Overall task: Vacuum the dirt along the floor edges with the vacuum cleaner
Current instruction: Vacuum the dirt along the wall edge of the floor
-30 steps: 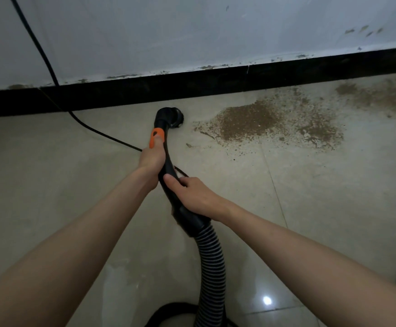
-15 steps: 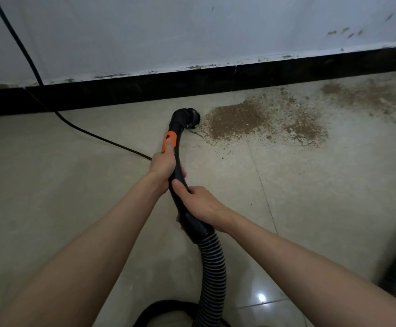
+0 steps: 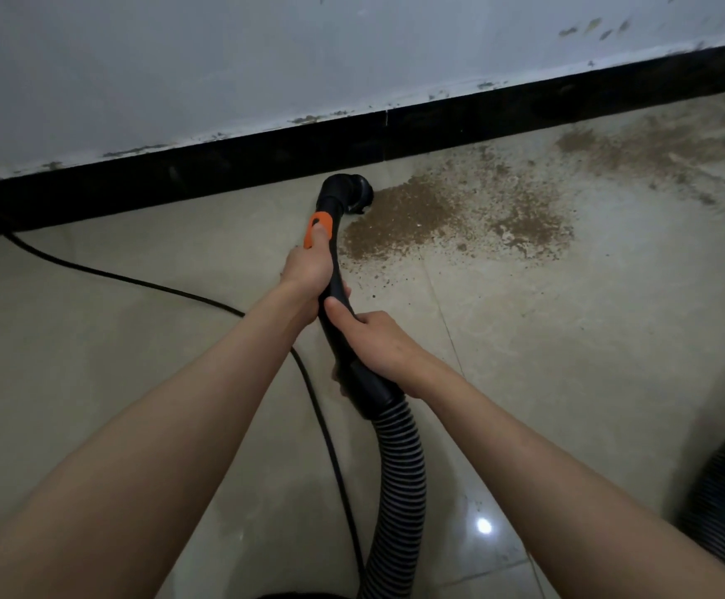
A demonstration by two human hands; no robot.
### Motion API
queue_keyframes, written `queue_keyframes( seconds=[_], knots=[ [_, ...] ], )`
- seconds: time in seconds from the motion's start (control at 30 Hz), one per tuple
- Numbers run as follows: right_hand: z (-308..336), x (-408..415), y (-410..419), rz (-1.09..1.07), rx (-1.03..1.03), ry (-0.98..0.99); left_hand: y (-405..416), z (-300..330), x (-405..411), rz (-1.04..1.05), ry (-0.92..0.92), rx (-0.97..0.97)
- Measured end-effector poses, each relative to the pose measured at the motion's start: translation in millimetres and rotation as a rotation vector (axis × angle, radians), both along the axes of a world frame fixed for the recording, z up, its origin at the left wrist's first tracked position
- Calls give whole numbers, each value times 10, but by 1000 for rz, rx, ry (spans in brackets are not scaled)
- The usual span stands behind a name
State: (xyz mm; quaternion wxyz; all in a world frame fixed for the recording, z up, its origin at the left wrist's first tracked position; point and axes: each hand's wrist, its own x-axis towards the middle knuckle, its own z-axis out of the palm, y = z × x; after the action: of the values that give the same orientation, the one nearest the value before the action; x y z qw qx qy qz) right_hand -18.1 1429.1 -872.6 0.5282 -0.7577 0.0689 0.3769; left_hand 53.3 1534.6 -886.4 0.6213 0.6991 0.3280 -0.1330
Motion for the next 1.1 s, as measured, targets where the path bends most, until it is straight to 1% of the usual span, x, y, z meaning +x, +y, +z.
queue_keyframes(
  seconds=[0.2, 0.47, 0.63, 0.83, 1.03, 1.1],
  knots=[
    [-55, 77, -157, -78, 1, 12, -236, 35, 140, -101, 32, 39],
    [-72, 157, -164, -111, 23, 4, -258, -21, 267, -140, 6, 106],
    [-39, 187, -23, -58, 45, -5, -68, 33, 250, -77, 11, 93],
    [39, 140, 338, 63, 148, 66, 447, 106, 71, 40, 67, 178],
    [89, -210, 709, 158, 124, 61, 852, 143, -365, 101, 82, 202],
    [87, -367, 755, 176, 105, 63, 902, 132, -551, 120, 83, 178]
  ],
)
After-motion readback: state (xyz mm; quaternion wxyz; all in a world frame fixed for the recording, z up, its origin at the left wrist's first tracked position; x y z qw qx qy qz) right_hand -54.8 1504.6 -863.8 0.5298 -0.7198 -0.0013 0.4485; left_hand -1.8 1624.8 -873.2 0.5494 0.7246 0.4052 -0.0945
